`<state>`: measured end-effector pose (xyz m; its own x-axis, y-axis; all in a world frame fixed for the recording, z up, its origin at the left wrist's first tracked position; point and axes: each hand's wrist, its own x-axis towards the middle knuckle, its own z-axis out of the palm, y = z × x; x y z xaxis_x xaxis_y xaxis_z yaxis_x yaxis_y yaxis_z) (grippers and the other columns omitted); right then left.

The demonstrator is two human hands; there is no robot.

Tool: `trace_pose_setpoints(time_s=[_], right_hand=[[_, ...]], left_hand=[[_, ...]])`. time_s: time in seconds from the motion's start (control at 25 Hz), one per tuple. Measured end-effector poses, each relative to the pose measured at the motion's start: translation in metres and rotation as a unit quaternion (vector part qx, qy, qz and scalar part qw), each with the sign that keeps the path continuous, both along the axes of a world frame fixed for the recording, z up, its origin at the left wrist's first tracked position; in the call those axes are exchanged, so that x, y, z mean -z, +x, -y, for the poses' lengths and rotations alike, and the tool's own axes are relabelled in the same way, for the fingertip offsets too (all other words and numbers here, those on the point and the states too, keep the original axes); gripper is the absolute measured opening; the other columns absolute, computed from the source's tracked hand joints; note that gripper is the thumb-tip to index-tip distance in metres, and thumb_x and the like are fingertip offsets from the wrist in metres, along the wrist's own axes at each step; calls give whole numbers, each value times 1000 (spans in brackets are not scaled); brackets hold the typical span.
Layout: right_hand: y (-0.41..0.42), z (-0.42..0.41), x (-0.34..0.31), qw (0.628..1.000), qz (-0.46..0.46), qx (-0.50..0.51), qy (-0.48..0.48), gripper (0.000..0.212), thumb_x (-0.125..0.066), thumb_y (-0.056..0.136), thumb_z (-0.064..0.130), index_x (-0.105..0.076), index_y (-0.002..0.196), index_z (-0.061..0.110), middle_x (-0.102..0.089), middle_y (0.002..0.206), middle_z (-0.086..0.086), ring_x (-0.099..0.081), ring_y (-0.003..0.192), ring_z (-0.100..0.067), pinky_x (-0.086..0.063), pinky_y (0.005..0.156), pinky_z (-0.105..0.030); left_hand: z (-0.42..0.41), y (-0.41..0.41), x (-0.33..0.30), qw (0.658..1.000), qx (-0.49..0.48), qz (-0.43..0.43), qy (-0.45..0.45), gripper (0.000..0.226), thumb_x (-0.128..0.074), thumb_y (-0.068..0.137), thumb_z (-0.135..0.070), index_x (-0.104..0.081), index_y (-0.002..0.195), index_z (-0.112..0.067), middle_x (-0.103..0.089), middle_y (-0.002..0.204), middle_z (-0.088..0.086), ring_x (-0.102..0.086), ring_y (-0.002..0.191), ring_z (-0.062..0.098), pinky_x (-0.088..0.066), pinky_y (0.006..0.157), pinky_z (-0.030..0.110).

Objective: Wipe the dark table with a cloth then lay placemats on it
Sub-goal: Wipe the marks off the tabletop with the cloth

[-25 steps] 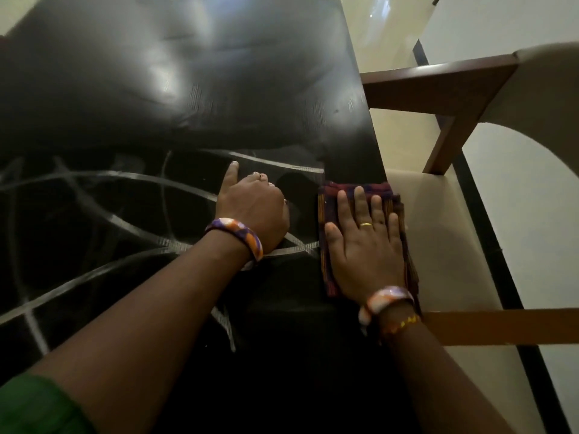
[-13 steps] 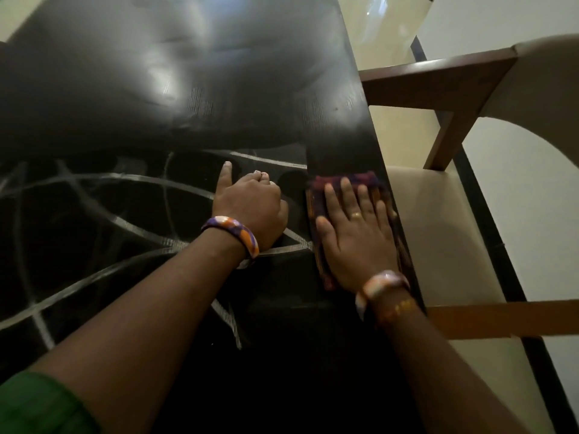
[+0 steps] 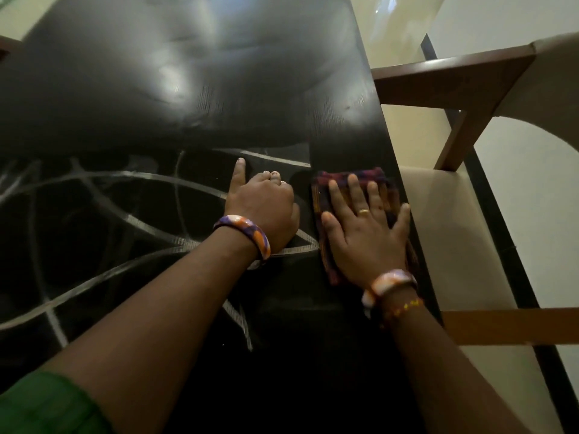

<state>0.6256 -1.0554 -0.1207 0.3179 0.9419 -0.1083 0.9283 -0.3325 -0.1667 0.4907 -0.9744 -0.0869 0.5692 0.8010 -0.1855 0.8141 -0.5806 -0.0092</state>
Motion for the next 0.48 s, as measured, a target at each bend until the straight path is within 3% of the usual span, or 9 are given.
trace_pose_setpoints(time_s=[0.12, 0.28, 0.36, 0.48], right_hand=[[6, -45, 3, 1000, -6, 26, 9, 53, -18, 100, 49, 4, 148, 42, 12, 158, 8, 13, 145, -20, 13, 108, -60], [20, -149, -2, 999, -27, -20, -22, 53, -16, 100, 48, -1, 150, 37, 9, 159, 4, 10, 146, -23, 15, 108, -59], [16, -122, -4, 999, -24, -29, -27, 53, -16, 100, 48, 0, 149, 38, 10, 159, 6, 10, 146, -21, 15, 110, -56], [-3, -17, 1, 1000, -5, -10, -4, 52, -10, 97, 52, 12, 143, 44, 16, 156, 11, 14, 145, -17, 20, 108, -51]], left_hand=[[-3, 3, -2, 1000, 8, 4, 8, 39, -31, 96, -33, -54, 122, -15, -46, 140, 7, -37, 133, 20, 0, 116, 49], [-1, 2, 6, 1000, 9, -2, 24, 43, -31, 96, -35, -47, 130, -15, -40, 145, 7, -31, 137, 20, 2, 115, 48], [0, -1, 6, 1000, 7, 4, 20, 45, -31, 96, -34, -43, 135, -15, -35, 148, 6, -27, 140, 19, 4, 115, 47], [0, -3, 4, 1000, 4, 19, 10, 44, -30, 96, -33, -43, 135, -17, -35, 149, 4, -28, 139, 18, 6, 115, 47]])
